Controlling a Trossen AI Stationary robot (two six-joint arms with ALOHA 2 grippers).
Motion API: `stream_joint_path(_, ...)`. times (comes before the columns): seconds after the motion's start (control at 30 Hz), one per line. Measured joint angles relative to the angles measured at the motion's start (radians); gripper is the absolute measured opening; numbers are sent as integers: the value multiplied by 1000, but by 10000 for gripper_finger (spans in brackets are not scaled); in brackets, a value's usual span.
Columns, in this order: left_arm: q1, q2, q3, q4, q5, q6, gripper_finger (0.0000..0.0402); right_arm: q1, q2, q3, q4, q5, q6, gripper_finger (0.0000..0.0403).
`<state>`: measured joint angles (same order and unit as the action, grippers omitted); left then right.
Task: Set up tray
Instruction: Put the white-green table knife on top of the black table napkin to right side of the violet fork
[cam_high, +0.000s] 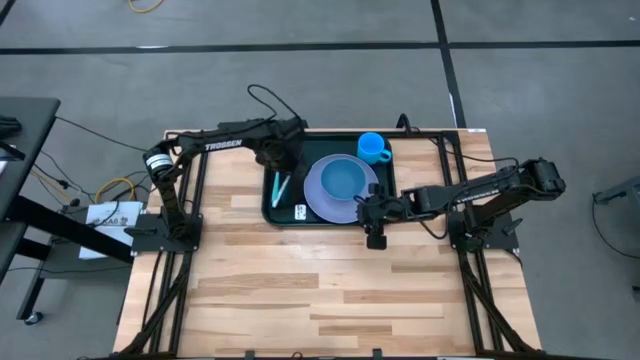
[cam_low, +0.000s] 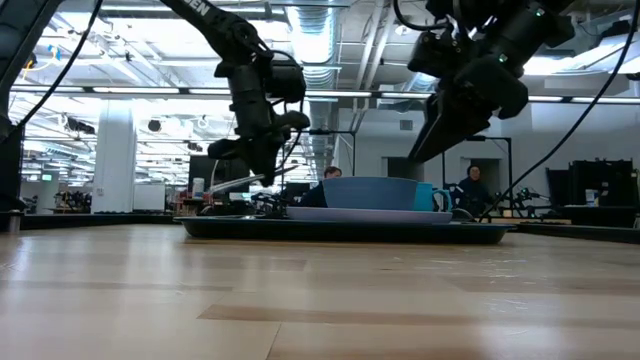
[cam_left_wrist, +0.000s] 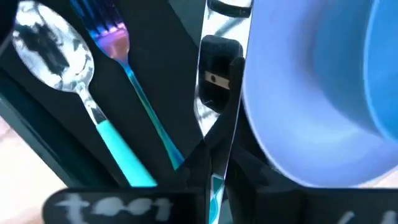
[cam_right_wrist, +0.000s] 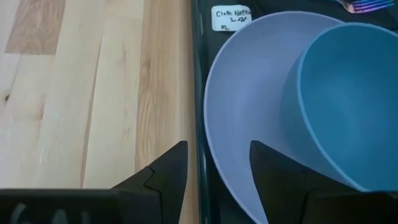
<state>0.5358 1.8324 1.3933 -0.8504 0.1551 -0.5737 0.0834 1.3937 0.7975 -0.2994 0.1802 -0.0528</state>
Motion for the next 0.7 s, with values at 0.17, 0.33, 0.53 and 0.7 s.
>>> stream_joint_path(0.17, 2, 0, 0, 19, -2, -120, 16, 12, 0, 0, -28, -2, -3, 164)
stream_joint_path(0.33, 2, 0, 0, 59, -2, -241, 16, 33, 0, 0, -66, -4, -27, 164)
stream_joint_path(0.53, 11, 1, 0, 56, -23, -341, 17, 62, 0, 0, -102, -5, -35, 164)
stream_joint_path(0.7, 28, 1, 0, 57, -37, -386, 17, 83, 0, 0, -121, -5, -48, 164)
